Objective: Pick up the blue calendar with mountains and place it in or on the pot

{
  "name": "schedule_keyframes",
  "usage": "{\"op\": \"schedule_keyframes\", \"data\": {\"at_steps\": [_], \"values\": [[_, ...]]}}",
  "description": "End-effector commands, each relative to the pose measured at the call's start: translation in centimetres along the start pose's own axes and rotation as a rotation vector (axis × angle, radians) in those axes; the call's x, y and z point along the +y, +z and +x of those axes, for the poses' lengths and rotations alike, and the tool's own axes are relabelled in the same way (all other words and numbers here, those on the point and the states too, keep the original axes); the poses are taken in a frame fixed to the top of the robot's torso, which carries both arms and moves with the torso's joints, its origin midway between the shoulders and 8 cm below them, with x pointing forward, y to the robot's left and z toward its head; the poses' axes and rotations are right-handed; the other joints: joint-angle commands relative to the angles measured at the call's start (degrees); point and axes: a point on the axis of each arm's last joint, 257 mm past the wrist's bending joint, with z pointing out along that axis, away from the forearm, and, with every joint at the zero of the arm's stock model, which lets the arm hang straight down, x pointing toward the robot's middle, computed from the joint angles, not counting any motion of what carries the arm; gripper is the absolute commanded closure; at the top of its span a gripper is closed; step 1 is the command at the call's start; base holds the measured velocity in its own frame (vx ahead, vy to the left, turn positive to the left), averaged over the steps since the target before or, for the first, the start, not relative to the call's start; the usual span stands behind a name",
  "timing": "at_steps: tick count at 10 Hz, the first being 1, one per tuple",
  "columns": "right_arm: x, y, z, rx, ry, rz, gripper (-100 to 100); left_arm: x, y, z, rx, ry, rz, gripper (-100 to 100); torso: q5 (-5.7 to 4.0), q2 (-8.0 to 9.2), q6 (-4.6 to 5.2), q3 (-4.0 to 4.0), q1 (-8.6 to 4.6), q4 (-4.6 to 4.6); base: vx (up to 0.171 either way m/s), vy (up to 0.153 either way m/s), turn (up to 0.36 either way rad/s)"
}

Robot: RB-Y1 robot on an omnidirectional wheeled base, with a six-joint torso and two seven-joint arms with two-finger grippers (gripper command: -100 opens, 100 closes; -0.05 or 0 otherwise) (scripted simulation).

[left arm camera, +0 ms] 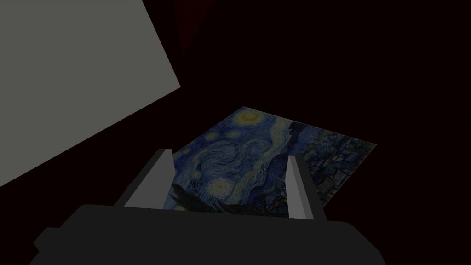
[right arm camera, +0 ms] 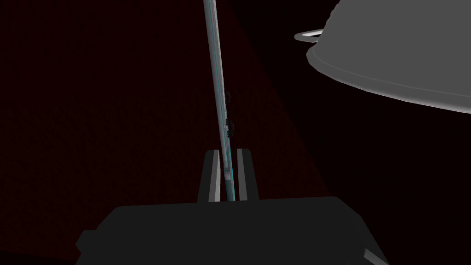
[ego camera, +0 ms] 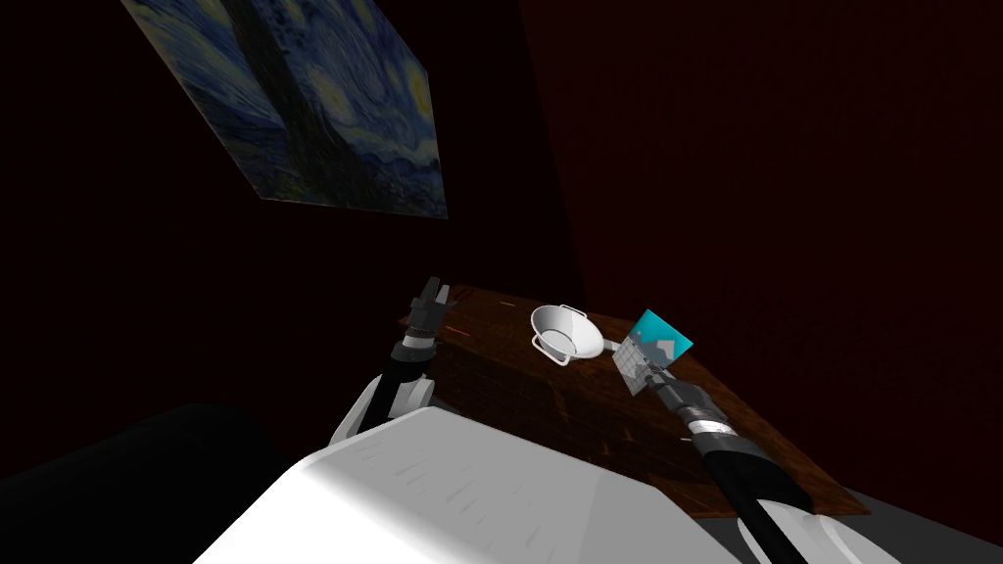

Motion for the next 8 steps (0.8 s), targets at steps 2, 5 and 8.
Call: {"op": "schedule_keyframes", "data": {"at_steps": [2, 5, 8], "values": [[0.0, 0.0, 0.0, 0.000, 0.000, 0.000, 100, 0.0, 0.0, 0.0, 0.000, 0.000, 0.000, 0, 0.00, 0.00, 0.00, 0.00, 0.01, 0.01, 0.000, 0.000, 0.000], [0.7, 0.6, 0.0, -0.005, 0.007, -0.008, 100, 0.0, 0.0, 0.0, 0.000, 0.000, 0.000, 0, 0.00, -0.01, -0.04, 0.00, 0.03, 0.01, 0.000, -0.002, 0.012], [1.1, 0.8, -0.1, -0.009, 0.003, -0.011, 100, 0.0, 0.0, 0.0, 0.000, 0.000, 0.000, 0, 0.01, 0.00, -0.03, 0.02, 0.05, 0.03, 0.000, 0.000, 0.000]]}}
